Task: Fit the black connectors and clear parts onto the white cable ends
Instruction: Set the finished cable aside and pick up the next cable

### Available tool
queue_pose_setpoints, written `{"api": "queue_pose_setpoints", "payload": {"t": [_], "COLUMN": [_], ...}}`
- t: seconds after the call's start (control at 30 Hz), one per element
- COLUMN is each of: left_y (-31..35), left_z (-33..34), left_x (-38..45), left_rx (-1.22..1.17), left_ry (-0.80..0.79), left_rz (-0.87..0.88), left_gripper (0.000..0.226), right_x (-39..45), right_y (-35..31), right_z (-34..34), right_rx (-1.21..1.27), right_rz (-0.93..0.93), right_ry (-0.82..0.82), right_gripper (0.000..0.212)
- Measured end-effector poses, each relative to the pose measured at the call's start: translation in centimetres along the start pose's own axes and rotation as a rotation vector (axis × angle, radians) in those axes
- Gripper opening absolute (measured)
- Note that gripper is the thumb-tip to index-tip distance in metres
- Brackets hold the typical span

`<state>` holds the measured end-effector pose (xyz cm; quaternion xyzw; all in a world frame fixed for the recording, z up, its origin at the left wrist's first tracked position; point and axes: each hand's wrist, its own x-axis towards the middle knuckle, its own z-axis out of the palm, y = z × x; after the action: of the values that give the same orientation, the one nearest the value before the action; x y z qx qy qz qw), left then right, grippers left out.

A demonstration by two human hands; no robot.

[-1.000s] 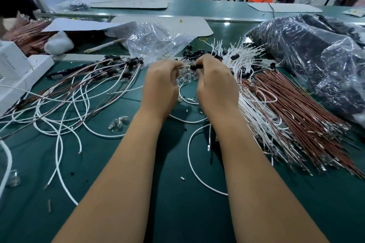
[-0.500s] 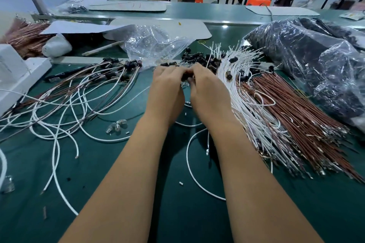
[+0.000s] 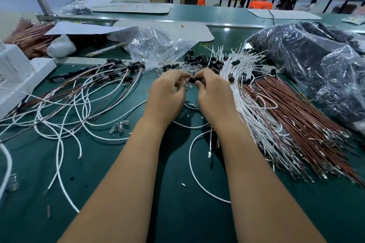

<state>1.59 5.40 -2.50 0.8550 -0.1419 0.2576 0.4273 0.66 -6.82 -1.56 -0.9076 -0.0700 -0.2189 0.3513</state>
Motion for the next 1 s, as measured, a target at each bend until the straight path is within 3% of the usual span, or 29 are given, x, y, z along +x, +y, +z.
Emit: {"api": "queue_pose_setpoints", "payload": {"t": [0.27, 0.43, 0.77, 1.0], "left_y": [-0.4, -0.4, -0.2, 0.0], "left_z": [-0.4, -0.7, -0.9, -1.0], "left_x": [0.5, 0.6, 0.6, 0.5], "left_rx": [-0.194, -0.275, -0.345, -0.431], "left_ry": [0.046, 0.094, 0.096, 0.062], "left_rz": [-0.22, -0.295, -0.328, -0.309], "left_gripper": [0.007, 0.008, 0.006, 0.015], "right_x": [0.3, 0.4, 0.3, 0.2], "right_y": [0.5, 0.7, 0.1, 0.2], "right_z": [0.0, -0.1, -0.6, -0.7], "right_rx": [0.115, 0.15, 0.271, 0.215], "right_rz": [0.028, 0.078, 0.037, -0.004], "right_ry": [0.023, 0.05, 0.196, 0.237], "right_gripper": [0.027, 0.017, 0.011, 0.008]}}
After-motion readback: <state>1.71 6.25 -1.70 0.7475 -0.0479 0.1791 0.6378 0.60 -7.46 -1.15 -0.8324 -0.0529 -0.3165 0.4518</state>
